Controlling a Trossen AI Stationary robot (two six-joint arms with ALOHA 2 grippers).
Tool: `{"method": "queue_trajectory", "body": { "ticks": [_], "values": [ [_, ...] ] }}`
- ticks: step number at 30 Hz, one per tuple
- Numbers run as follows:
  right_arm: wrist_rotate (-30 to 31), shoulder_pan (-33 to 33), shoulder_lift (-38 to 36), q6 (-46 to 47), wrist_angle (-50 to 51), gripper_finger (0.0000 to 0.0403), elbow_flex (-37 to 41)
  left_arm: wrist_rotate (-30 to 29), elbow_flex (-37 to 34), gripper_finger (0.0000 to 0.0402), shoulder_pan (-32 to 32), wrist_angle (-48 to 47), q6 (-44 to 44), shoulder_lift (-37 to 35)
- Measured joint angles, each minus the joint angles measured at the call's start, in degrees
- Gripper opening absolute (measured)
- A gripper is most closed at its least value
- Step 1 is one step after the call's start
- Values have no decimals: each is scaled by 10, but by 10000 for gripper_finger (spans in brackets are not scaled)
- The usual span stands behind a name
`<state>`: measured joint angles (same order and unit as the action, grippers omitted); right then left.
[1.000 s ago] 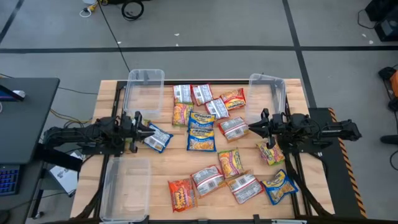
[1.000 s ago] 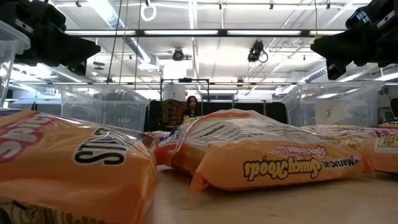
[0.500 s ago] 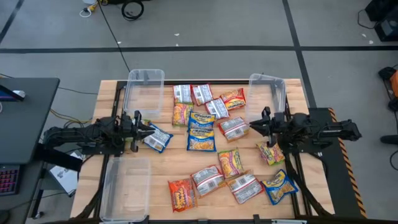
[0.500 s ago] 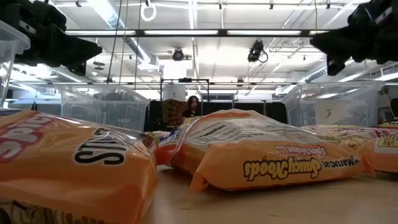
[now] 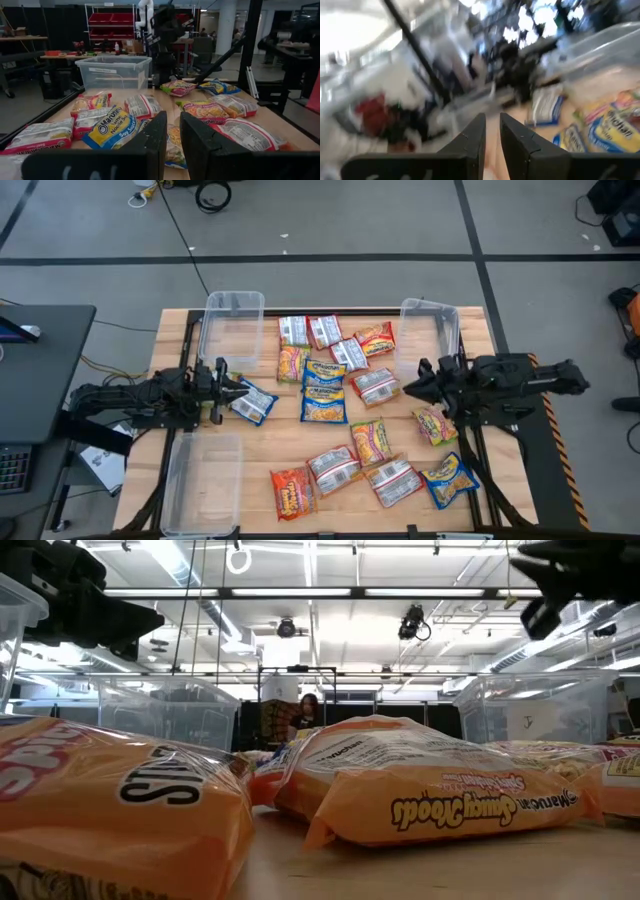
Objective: Sort Maruchan noodles
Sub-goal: Put the green noodle pack into the top right transparent bin
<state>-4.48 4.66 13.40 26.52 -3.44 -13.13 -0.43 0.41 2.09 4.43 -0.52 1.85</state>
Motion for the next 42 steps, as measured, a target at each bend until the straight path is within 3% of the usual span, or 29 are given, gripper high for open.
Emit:
{"method": "queue_trajectory", "body": {
  "ticks": [8, 17, 26, 30, 34, 42],
  "values": [
    [-87, 66, 240, -111, 293, 61, -237, -5, 0, 59, 0, -10, 2, 0],
    [-168, 111, 485, -243, 496, 64, -353, -4, 0, 59, 0, -10, 1, 0],
    [-154, 118, 695, -444, 674, 127, -440, -5, 0, 59, 0, -24, 2, 0],
    [-90, 118, 773, -542, 731, 166, -451, -5, 0, 59, 0, -24, -2, 0],
    [-21, 117, 824, -631, 779, 192, -451, -4, 0, 59, 0, -24, -3, 0],
    [-31, 119, 873, -761, 789, 192, -451, -4, 0, 59, 0, -26, -3, 0]
  ]
}}
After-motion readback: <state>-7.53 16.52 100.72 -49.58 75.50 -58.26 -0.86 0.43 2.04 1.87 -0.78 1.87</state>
